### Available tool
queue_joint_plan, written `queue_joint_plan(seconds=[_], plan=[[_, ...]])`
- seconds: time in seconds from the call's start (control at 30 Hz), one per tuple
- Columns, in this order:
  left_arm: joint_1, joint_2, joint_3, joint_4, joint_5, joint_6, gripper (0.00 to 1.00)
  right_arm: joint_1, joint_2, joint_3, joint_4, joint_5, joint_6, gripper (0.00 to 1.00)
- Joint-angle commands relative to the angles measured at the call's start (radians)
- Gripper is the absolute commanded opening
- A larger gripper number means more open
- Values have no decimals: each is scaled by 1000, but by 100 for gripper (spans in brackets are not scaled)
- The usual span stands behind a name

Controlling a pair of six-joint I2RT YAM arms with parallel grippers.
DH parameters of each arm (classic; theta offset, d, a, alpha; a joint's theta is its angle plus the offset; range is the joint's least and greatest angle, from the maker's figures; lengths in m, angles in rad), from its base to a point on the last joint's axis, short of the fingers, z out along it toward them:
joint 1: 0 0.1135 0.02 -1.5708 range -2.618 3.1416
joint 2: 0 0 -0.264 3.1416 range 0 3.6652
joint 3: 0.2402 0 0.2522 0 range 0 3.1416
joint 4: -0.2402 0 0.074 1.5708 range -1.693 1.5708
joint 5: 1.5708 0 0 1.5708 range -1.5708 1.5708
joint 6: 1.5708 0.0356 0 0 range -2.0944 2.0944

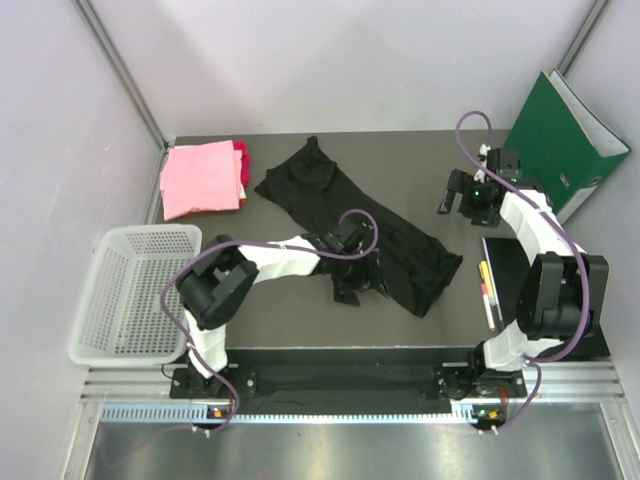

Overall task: Fold and stack the t-shirts
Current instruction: Rotate the tshirt 90 degrees

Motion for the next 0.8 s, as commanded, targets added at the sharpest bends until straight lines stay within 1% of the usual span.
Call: queue_joint_plan(seconds=[0.0, 0.23, 0.33, 0.47, 0.5, 0.53, 0.57, 0.6, 0.63, 0.73, 0.77], plan=[[-39, 82, 39, 63, -7, -64, 90, -23, -24, 30, 33, -33, 15, 100], [-60, 185, 61, 97, -48, -133, 84, -42, -78, 10, 44, -80, 31, 100], [-60, 234, 94, 103, -53, -151, 76, -42, -89, 4, 47, -96, 39, 100], [-62, 279, 139, 71, -91, -154, 55, -43, -109, -10, 50, -109, 38, 100], [-62, 296, 163, 52, -99, -156, 40, -43, -116, -11, 47, -116, 38, 100], [-62, 305, 177, 36, -105, -148, 35, -43, -120, -14, 48, -116, 36, 100], [-62, 314, 188, 22, -111, -144, 26, -43, -124, -23, 51, -117, 36, 100], [-62, 325, 200, -9, -117, -139, 12, -43, -132, -30, 53, -122, 35, 99], [-62, 325, 200, -20, -120, -136, 0, -43, -133, -36, 54, -122, 33, 100], [-62, 287, 164, -66, -131, -119, 0, -42, -140, -54, 56, -129, 27, 100], [-62, 249, 145, -67, -134, -114, 0, -43, -141, -66, 59, -134, 27, 100]])
